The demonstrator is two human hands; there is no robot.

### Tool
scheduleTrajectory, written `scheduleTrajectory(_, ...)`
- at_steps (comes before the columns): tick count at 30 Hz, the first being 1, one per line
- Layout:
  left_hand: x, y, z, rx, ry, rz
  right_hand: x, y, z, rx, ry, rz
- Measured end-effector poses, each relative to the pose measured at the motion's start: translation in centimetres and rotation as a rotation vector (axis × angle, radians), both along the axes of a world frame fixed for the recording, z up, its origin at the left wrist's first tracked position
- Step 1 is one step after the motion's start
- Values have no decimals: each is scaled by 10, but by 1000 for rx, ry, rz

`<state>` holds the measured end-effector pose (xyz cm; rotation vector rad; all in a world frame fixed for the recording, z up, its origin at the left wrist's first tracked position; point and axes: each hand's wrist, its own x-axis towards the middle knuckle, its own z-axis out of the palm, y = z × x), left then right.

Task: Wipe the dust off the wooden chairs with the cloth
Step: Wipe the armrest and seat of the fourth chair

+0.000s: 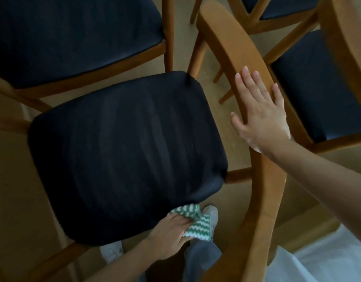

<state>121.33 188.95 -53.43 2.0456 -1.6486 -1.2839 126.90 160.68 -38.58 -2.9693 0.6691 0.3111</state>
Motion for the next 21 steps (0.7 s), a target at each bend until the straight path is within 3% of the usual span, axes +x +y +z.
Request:
scheduleTrajectory(2,3,0,12,66,153,145,-1,0,-1,0,-1,4)
scheduleTrajectory(4,19,-11,21,165,419,374,-1,-1,-1,-1,1,6)
scheduleTrajectory(6,46,-27,30,111,682,633,-1,0,-1,-4,0,10)
scheduleTrajectory(7,63,-39,31,44,695,756,-1,-1,-1,-5,-2,10)
scheduleTrajectory(10,140,-80,43,-177,571,1082,-1,-1,-2,1,0,4)
scheduleTrajectory(12,202,-110,55,-310,469,1156,0,-2,-2,-5,11,2)
scheduleTrajectory(15,276,-144,54,-432,117,1123,1,-2,-4,-8,2,7)
scheduleTrajectory(18,313,-173,35,-428,-181,1127,-1,-3,-8,-14,-50,11)
scheduleTrajectory(21,307,-189,-6,-303,-250,913,-1,-6,-12,-19,-85,20)
